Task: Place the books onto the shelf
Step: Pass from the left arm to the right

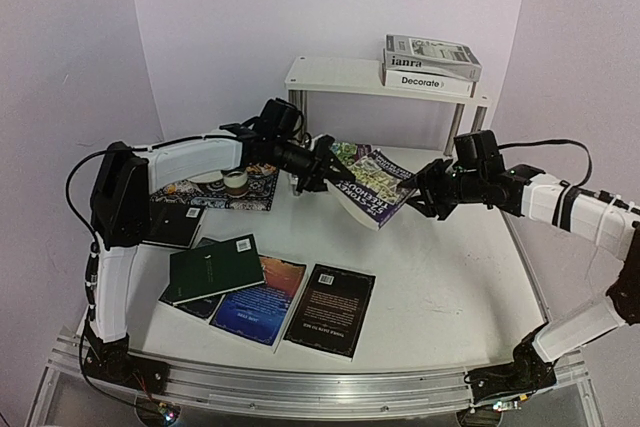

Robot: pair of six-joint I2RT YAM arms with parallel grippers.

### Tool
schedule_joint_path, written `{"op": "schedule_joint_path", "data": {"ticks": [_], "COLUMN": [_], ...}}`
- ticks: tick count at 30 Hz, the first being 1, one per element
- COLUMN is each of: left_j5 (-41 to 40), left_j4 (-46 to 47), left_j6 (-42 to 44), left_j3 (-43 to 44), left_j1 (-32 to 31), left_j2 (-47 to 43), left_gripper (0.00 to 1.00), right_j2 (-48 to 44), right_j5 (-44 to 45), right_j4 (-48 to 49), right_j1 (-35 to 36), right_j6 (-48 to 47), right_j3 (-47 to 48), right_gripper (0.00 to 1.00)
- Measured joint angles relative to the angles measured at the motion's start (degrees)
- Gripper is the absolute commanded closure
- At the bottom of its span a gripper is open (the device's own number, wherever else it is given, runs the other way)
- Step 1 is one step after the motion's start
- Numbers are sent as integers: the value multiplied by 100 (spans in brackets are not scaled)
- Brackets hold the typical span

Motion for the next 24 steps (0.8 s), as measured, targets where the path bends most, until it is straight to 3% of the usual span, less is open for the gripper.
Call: {"op": "schedule_joint_path", "data": {"ticks": [1, 4, 11, 14, 17, 19, 21, 24], "left_j5": [11, 17, 57, 79, 92, 90, 90, 70], "left_j4": [2, 2, 2, 2, 0, 4, 31, 52], "left_j6": [-4, -17, -26, -46, -63, -70, -81, -61], "left_j3": [0, 0, -22, -42, -44, -61, -138, -273], "left_j1": [11, 26, 31, 31, 31, 48, 70, 74], "left_j2": [-4, -20, -111, -175, -203, -203, -214, -238], "left_gripper": [100, 100, 100, 100, 100, 100, 93, 67], "right_j2": [7, 13, 31, 81, 111, 114, 114, 116], "right_j5": [-22, -70, -151, -216, -262, -299, -337, -389], "right_j4": [15, 52, 85, 146, 247, 337, 415, 431], "right_j1": [-2, -13, -24, -24, -24, -39, -50, -59], "right_j6": [35, 114, 210, 219, 284, 308, 387, 398], "right_j3": [0, 0, -57, -57, -57, -57, -57, -57], "right_gripper": [44, 42, 51, 71, 76, 92, 100, 100]}}
